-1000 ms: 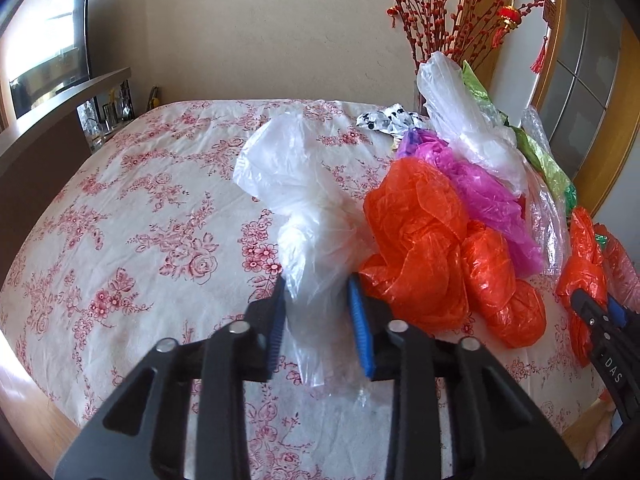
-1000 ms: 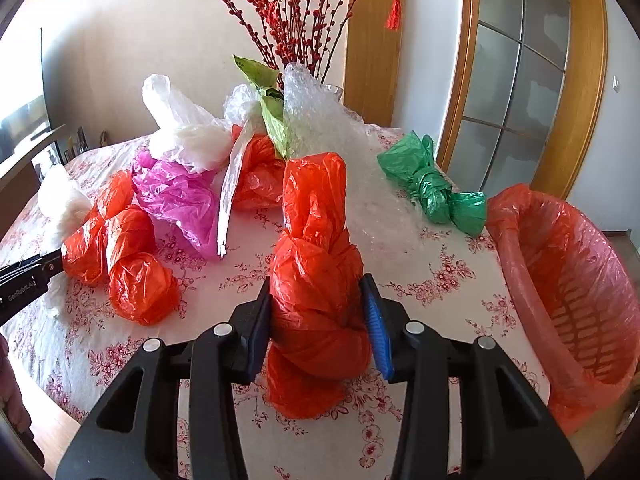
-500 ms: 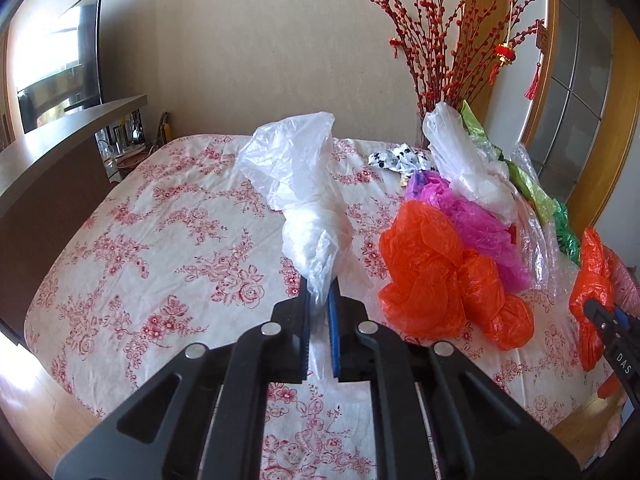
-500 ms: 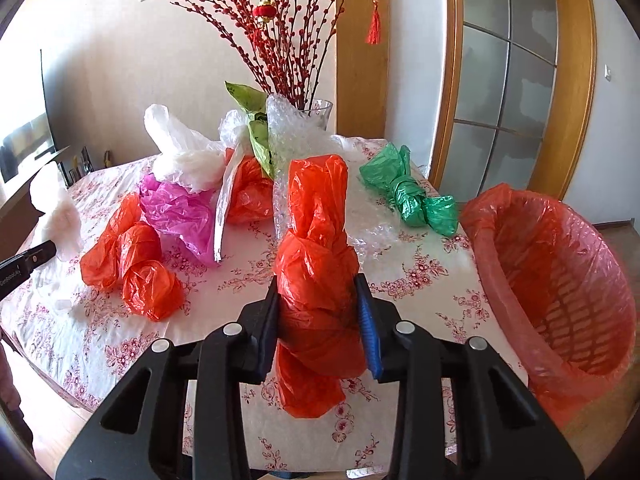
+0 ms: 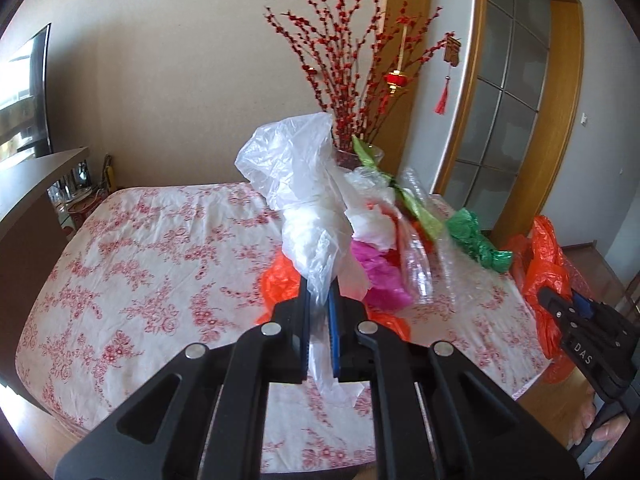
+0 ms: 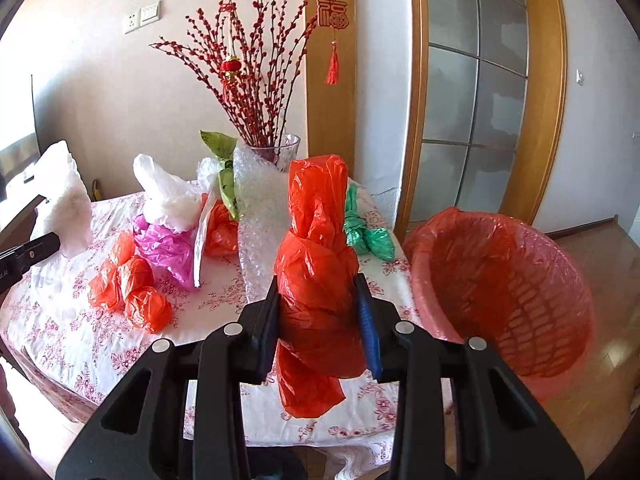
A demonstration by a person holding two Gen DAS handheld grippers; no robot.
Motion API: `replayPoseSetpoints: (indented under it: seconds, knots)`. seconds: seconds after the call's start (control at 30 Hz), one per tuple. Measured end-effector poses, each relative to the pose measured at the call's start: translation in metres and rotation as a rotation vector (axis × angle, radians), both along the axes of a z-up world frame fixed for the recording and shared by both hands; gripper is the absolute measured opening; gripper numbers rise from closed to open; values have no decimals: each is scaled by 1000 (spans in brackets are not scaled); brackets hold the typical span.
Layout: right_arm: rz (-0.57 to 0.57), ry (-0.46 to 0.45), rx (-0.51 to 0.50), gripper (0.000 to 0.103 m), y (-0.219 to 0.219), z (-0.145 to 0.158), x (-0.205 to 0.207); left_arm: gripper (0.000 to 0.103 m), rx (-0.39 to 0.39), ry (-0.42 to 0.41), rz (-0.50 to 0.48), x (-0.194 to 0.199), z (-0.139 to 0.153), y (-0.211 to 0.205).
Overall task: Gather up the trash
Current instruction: 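Carry both bags to the red wastebasket and open both tools to drop them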
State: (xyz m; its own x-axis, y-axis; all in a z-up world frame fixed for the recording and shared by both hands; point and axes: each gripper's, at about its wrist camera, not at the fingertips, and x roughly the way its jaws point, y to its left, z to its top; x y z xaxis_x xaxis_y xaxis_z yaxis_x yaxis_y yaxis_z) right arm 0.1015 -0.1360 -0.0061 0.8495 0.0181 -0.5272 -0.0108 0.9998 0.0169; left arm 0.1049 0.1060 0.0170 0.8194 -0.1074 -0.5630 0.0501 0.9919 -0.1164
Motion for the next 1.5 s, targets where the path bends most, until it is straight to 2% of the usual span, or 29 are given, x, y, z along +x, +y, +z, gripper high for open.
replayPoseSetpoints:
  seconds: [0.27, 0.5, 0.8, 1.2, 1.27, 1.3, 1.33, 1.37, 1.4, 1.5]
  knots:
    - [-82, -7, 28, 35, -45, 5, -10, 9, -2, -5, -156, 6, 8, -62]
    - [-186, -11, 67, 35, -113, 10, -7, 9, -47, 21, -310, 28, 7, -138]
    - [-286, -17, 101, 35, -176, 9, -3, 9, -55, 87, -507, 57, -11, -241]
    - [-334, -27, 176, 36, -215, 3, 11, 10, -51, 127, -604, 83, -27, -307]
    - [-337, -30, 209, 44, -223, 0, 12, 13, -56, 127, -608, 84, -30, -314]
    - [-338, -32, 226, 50, -227, -1, 12, 20, -55, 125, -604, 84, -32, -316]
    - [-343, -32, 235, 63, -230, -3, 11, 25, -53, 126, -604, 83, -33, -318]
    - [-353, -34, 240, 69, -232, -4, 10, 35, -50, 127, -599, 84, -35, -318]
    - [-367, -34, 240, 69, -234, -6, 8, 39, -48, 129, -592, 85, -37, -315]
    - [-390, -25, 248, 69, -238, -10, 2, 42, -39, 143, -560, 85, -41, -305]
